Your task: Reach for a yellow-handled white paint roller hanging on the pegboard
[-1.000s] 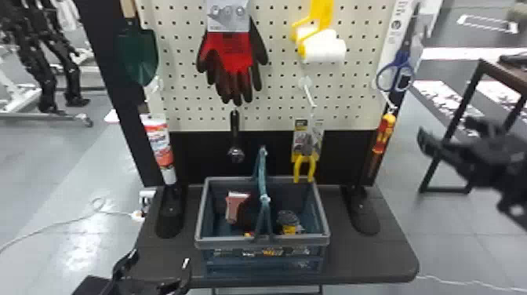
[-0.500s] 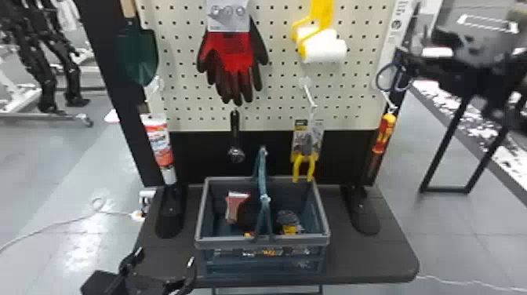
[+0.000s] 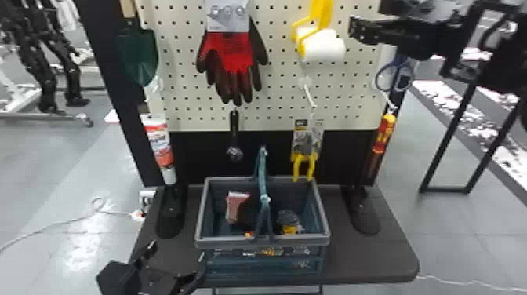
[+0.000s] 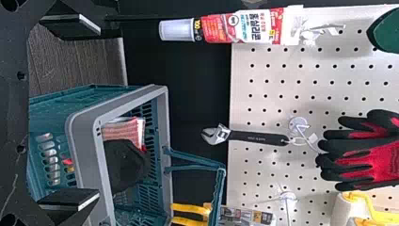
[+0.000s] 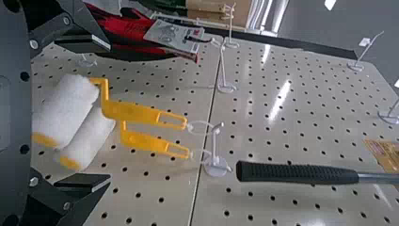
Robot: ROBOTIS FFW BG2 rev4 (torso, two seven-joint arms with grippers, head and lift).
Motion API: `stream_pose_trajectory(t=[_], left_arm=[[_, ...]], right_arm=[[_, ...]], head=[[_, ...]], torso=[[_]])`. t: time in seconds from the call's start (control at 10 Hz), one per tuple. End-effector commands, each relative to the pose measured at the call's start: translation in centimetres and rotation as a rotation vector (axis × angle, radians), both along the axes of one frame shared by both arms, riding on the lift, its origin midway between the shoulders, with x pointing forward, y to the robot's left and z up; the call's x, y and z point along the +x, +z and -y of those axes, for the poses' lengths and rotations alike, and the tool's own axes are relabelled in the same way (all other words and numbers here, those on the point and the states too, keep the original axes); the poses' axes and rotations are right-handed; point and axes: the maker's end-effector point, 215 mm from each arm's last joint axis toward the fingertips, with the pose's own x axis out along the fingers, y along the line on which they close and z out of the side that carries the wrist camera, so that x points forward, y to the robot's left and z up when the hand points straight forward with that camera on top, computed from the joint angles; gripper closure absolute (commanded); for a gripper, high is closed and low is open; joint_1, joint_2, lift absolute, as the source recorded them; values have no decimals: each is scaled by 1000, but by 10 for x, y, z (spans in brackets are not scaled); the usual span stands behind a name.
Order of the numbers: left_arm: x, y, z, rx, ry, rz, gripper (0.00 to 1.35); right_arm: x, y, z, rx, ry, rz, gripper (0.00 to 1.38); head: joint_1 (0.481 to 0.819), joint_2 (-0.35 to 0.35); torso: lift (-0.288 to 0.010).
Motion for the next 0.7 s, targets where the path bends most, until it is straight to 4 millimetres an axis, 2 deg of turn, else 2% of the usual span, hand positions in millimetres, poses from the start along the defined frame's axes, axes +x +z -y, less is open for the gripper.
stream_pose_trajectory(t=[0.0, 0.1, 0.3, 0.6], left_arm=[[5, 1, 8, -7, -14, 5, 96], [9, 2, 13, -9, -24, 8, 96], [15, 4, 22, -19, -38, 18, 96], [33, 18, 36, -30, -70, 61, 96]], right_arm=[[6, 1, -15, -10, 44, -22, 300], [6, 5, -24, -12, 67, -26, 300], [10, 1, -42, -26, 111, -54, 306], [17, -1, -48, -22, 125, -73, 306]], head=[[549, 0], [549, 0], [549, 0], [549, 0]], torso=[[-100], [-100], [-100], [-100]])
